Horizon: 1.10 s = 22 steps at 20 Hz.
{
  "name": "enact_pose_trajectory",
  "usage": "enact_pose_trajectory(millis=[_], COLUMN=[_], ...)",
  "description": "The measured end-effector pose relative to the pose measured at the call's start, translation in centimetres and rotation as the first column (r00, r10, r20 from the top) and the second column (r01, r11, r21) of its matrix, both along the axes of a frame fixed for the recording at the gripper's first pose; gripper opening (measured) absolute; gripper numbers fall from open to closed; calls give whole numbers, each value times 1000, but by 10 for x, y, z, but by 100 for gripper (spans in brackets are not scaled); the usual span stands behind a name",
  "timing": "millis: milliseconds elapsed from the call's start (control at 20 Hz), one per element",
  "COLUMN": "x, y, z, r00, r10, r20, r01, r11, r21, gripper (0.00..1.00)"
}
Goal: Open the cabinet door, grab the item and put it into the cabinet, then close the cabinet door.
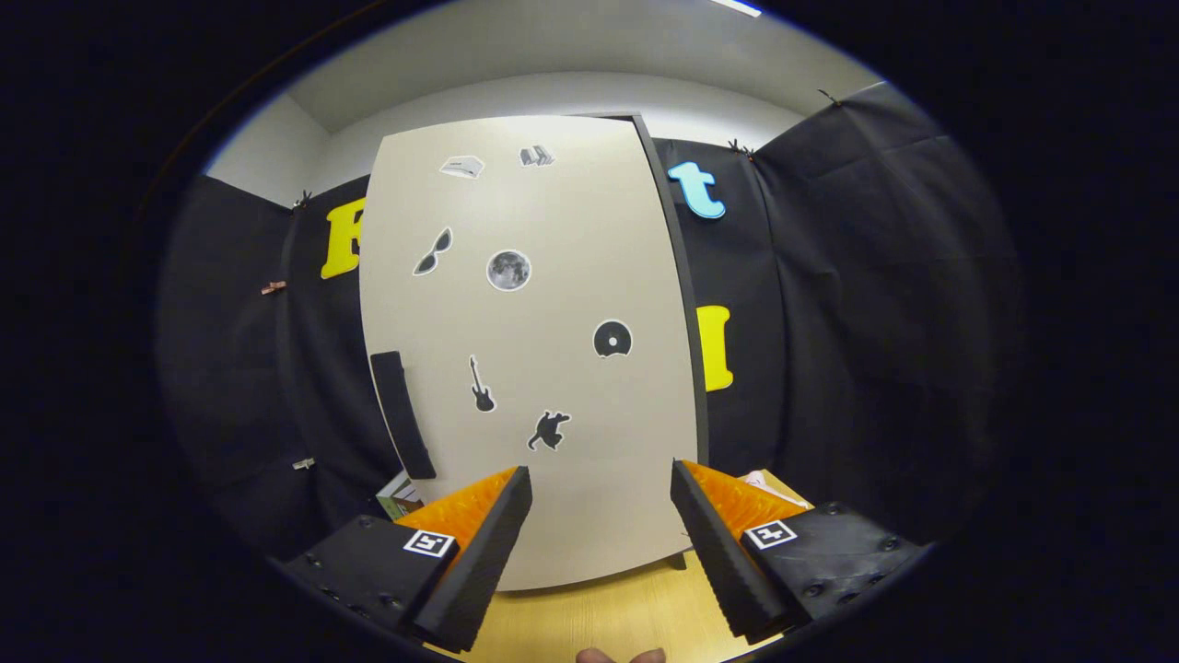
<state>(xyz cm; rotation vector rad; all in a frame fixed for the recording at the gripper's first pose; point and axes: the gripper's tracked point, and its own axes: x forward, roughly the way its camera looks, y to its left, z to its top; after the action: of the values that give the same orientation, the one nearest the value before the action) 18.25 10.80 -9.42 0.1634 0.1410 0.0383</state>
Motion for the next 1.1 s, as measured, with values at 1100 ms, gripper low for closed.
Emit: enact_pose_trajectory(millis=[1100], x=[19], y=[28], z=[24], r00=[996], r10=[60], r20=[62], r01=[-55], r11=[996], r21=[-76], gripper=[98])
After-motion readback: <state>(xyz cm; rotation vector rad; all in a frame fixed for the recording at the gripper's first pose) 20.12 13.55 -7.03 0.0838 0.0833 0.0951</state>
